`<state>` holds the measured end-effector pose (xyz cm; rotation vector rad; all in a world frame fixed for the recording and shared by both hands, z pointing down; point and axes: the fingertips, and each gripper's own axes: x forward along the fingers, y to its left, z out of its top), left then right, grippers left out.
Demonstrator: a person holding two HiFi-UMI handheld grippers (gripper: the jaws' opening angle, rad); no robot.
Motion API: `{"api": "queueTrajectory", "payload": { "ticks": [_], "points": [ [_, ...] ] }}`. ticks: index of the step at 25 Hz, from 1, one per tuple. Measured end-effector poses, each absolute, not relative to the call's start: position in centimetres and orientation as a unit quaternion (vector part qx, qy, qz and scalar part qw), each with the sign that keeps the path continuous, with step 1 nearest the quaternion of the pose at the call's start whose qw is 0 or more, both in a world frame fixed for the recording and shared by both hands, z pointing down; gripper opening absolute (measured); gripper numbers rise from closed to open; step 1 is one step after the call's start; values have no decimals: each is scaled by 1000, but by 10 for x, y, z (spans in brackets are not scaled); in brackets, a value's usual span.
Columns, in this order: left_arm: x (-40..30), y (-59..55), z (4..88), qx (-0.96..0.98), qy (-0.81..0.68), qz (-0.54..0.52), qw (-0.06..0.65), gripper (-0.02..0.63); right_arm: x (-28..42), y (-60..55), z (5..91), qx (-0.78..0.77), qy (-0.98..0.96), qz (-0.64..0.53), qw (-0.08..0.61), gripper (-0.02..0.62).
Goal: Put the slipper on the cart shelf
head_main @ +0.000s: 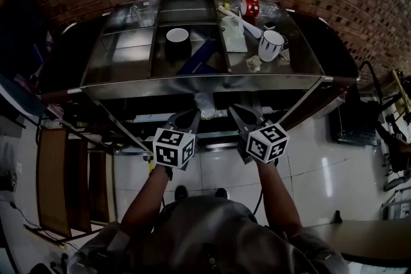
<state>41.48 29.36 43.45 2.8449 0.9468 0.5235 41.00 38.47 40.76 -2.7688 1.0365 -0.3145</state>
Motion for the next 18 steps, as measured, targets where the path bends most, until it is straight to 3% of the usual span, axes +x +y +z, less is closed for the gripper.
{"api": "queueTrajectory", "payload": {
  "ticks": [18],
  "points": [
    [417, 296, 437, 930, 318, 177, 49, 8, 411, 381, 400, -926, 353, -100, 87, 0]
  ]
}}
